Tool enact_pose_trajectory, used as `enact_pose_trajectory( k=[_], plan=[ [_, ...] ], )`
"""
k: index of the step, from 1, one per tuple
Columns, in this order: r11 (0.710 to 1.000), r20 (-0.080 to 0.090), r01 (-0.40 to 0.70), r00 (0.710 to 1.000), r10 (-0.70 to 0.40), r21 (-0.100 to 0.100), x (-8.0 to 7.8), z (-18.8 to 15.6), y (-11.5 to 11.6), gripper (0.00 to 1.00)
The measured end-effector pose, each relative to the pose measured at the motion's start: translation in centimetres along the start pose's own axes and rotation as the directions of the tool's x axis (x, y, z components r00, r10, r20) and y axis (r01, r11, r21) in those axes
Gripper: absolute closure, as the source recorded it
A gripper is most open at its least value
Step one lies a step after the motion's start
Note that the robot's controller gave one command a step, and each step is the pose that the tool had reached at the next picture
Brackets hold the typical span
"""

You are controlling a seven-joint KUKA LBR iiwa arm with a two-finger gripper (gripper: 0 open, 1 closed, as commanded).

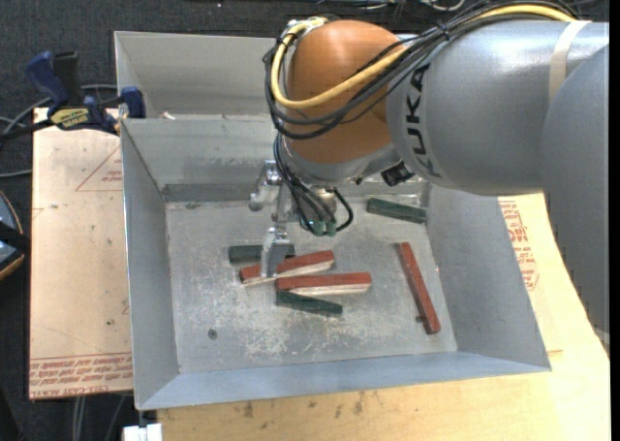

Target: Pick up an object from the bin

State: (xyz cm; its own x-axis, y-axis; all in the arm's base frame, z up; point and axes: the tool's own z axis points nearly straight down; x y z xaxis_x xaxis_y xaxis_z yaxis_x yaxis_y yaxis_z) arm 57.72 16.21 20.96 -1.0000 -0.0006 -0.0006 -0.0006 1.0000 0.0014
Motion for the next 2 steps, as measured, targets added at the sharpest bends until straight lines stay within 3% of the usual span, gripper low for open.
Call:
enact_pose_trajectory(
  k=[1, 2],
  plan=[
    [0.998, 0.008, 0.057, 0.998, -0.057, -0.001, -0.9, 4.0, -1.1, 0.00],
    [0.983, 0.036, 0.186, 0.982, -0.185, -0.005, 0.2, 12.6, -2.5, 1.00]
  ],
)
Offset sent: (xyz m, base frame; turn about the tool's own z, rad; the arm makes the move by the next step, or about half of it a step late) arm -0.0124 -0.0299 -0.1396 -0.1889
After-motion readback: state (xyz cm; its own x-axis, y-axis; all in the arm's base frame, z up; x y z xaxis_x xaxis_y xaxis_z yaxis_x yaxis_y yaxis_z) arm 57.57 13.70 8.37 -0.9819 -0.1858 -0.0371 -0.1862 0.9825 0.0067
